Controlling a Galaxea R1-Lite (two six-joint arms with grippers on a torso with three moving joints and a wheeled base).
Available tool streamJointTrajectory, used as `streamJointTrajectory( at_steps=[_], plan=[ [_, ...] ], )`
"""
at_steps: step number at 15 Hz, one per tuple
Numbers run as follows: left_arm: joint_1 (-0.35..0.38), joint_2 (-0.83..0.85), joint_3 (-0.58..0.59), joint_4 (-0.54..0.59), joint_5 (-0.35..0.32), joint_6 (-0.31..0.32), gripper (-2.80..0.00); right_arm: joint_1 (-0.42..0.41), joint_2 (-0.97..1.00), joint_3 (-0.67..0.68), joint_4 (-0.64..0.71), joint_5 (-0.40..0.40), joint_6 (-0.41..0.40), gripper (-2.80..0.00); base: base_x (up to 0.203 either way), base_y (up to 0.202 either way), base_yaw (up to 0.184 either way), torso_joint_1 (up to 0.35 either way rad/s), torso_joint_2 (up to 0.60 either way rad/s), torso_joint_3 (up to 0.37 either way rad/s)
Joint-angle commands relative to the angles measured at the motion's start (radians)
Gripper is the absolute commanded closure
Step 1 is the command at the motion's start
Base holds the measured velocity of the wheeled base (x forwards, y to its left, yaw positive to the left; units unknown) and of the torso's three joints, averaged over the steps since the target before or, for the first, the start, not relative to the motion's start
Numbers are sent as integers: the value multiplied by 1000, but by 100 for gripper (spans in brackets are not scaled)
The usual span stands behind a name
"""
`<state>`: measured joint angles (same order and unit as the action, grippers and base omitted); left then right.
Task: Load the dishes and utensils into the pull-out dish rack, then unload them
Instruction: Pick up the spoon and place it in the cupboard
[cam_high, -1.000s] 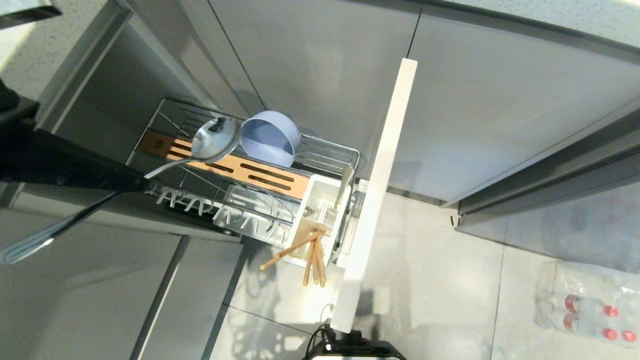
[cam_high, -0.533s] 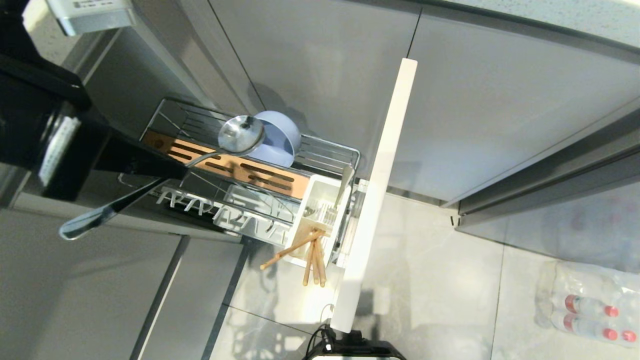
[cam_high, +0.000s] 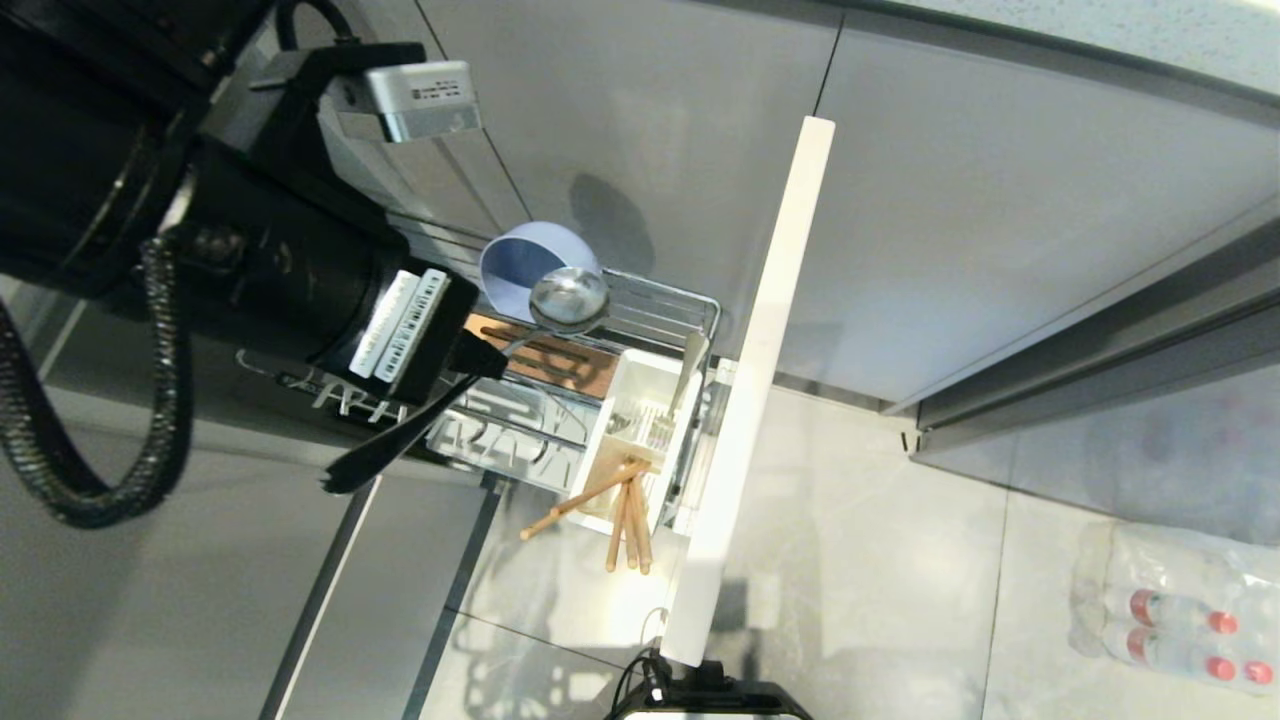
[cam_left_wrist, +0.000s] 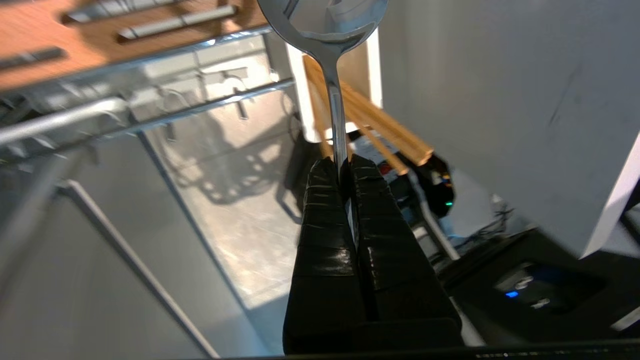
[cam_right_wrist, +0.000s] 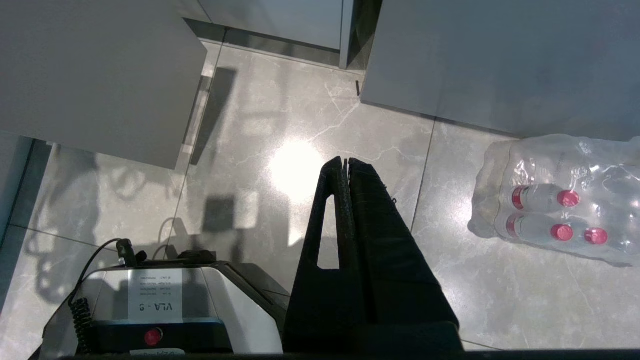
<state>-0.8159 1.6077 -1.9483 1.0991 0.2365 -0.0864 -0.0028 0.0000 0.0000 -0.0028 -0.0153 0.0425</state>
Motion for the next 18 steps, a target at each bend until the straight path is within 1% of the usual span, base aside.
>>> streamJointTrajectory(
  at_steps=[1, 3, 5, 7, 8, 13, 18],
  plan=[
    [-30, 45, 0, 6, 8, -50, 0, 1, 2, 0, 0, 0, 0, 0, 0, 0, 0, 0, 0, 0],
    [-43, 72, 0, 15, 12, -110, 0, 1, 2, 0, 0, 0, 0, 0, 0, 0, 0, 0, 0, 0],
    [-52, 87, 0, 26, 14, -153, 0, 0, 2, 0, 0, 0, 0, 0, 0, 0, 0, 0, 0, 0],
    [-69, 101, 0, 66, 14, -208, 0, 1, 2, 0, 0, 0, 0, 0, 0, 0, 0, 0, 0, 0],
    [-80, 106, 0, 81, 15, -247, 0, 1, 2, 0, 0, 0, 0, 0, 0, 0, 0, 0, 0, 0],
    [-89, 160, 0, 125, 9, -343, 0, 0, 2, 0, 0, 0, 0, 0, 0, 0, 0, 0, 0, 0],
    [-86, 226, -4, 119, 4, -394, 0, 0, 2, 0, 0, 0, 0, 0, 0, 0, 0, 0, 0, 0]
  ],
)
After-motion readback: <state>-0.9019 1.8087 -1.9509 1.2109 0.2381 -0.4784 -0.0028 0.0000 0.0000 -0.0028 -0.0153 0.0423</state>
